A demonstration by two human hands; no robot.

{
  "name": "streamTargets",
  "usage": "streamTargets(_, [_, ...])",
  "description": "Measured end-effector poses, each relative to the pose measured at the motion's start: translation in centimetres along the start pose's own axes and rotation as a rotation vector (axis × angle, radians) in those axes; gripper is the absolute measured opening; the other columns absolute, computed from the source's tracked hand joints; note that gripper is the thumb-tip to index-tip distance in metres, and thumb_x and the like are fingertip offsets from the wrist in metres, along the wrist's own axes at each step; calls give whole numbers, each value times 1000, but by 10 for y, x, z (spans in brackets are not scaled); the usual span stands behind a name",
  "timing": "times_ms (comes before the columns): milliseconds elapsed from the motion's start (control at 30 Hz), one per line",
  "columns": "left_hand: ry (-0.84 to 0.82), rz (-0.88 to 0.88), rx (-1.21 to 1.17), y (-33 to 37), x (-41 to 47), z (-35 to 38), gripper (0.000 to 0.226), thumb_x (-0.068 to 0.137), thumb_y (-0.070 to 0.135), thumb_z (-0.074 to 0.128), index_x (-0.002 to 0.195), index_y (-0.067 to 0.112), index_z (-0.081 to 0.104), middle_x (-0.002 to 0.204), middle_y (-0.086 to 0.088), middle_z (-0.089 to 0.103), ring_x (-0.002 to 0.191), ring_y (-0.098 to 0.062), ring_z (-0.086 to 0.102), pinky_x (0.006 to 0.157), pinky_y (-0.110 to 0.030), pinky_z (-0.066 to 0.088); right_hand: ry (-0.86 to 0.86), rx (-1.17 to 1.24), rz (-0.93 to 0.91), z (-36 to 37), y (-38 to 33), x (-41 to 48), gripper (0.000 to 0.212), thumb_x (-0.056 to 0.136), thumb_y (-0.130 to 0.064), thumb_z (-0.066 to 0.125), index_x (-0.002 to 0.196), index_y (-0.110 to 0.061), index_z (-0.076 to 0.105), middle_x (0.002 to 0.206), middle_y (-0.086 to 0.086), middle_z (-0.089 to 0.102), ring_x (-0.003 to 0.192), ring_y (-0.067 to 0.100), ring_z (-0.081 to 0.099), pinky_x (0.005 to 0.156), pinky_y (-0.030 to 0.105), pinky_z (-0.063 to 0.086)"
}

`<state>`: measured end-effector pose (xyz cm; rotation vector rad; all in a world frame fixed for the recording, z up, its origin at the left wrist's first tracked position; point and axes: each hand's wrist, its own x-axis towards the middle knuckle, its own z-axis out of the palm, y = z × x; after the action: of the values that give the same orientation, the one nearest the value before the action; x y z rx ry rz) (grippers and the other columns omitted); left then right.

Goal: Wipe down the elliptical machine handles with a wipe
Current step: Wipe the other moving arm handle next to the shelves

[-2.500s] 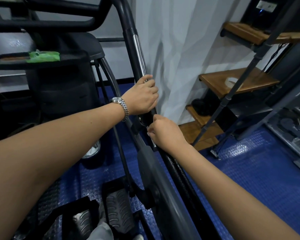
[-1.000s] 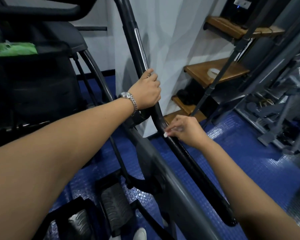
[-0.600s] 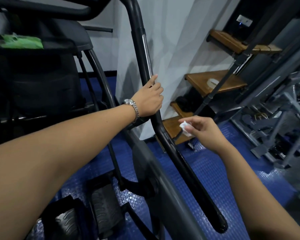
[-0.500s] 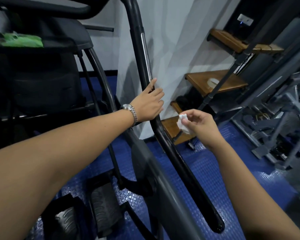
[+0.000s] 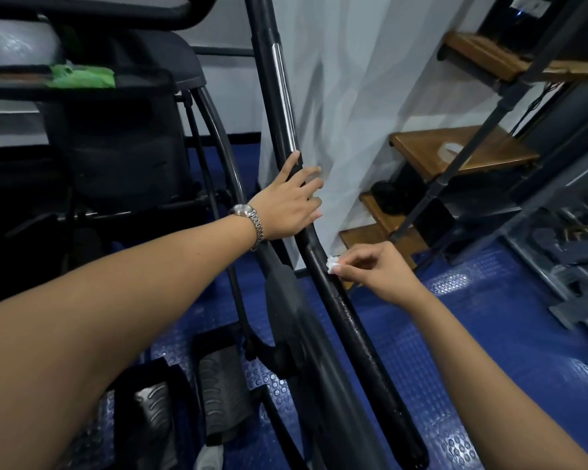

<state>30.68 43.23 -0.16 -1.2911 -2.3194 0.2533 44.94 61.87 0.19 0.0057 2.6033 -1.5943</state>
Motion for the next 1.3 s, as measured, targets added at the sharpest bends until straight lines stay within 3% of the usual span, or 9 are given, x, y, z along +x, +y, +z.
streamTargets(133, [-28,-9,-11,1,1,-2,50,95,41,25,91,15,67,119,-9,54,132,-32,35,112,-57,-11,28,75,-11,5,0,15,8,74,-5,79,80,-6,74,78,15,70,73,27,67,80,45,56])
streamTargets(233, [-64,-15,-4,3,2,-5,55,95,42,19,95,15,66,123,-12,52,133,-33,33,112,-58,-8,121,75,-29,18,-3,41,25,74,-3,78,92,-18,71,77,3,64,69,9,62,76,29,54])
streamTargets(333, [-92,-16,12,3,2,-8,57,94,43,17,98,15,66,124,-12,52,133,-33,33,112,-60,-6,161,-8,-38,22,-4,44,18,74,-9,80,87,-19,74,80,0,72,76,13,67,81,34,57])
streamTargets(533, [-111,-31,20,5,3,-10,53,95,43,21,102,14,65,124,-12,51,134,-34,32,111,-60,-6,-7,-100,-62,6,-7,26,10,74,-9,80,83,-12,77,79,4,73,78,18,70,79,31,56])
streamTargets(700, [-131,-22,47,6,3,-11,53,95,41,20,100,14,65,125,-13,52,133,-35,33,110,-60,-7,173,-288,-201,28,-17,45,13,79,-13,76,92,-10,77,74,-7,61,75,14,60,74,18,43])
streamTargets(800, [-116,-11,48,6,3,-10,53,95,42,21,97,14,66,122,-13,53,131,-35,36,110,-61,-5,104,-368,-228,21,-14,30,15,80,-18,76,94,-13,77,73,-8,60,70,8,57,68,14,39])
streamTargets(967, [-111,-14,59,5,3,-7,56,95,43,18,96,14,67,118,-12,54,129,-34,37,111,-61,-4,-53,-429,-200,10,-18,17,15,79,-20,78,91,-12,78,83,1,66,77,13,63,76,17,44])
streamTargets(1133, [-117,-13,65,6,4,-8,57,96,42,17,97,14,66,118,-13,54,129,-35,37,111,-62,-5,8,-464,-311,24,-20,28,15,80,-15,76,95,-11,77,87,4,71,80,20,67,82,37,54])
streamTargets(1300, [-100,-20,53,5,4,-7,50,96,41,25,96,13,66,118,-13,53,129,-35,37,111,-61,-4,-199,-467,-349,2,-18,0,10,75,-13,80,84,-15,79,80,-1,74,76,13,68,75,26,54])
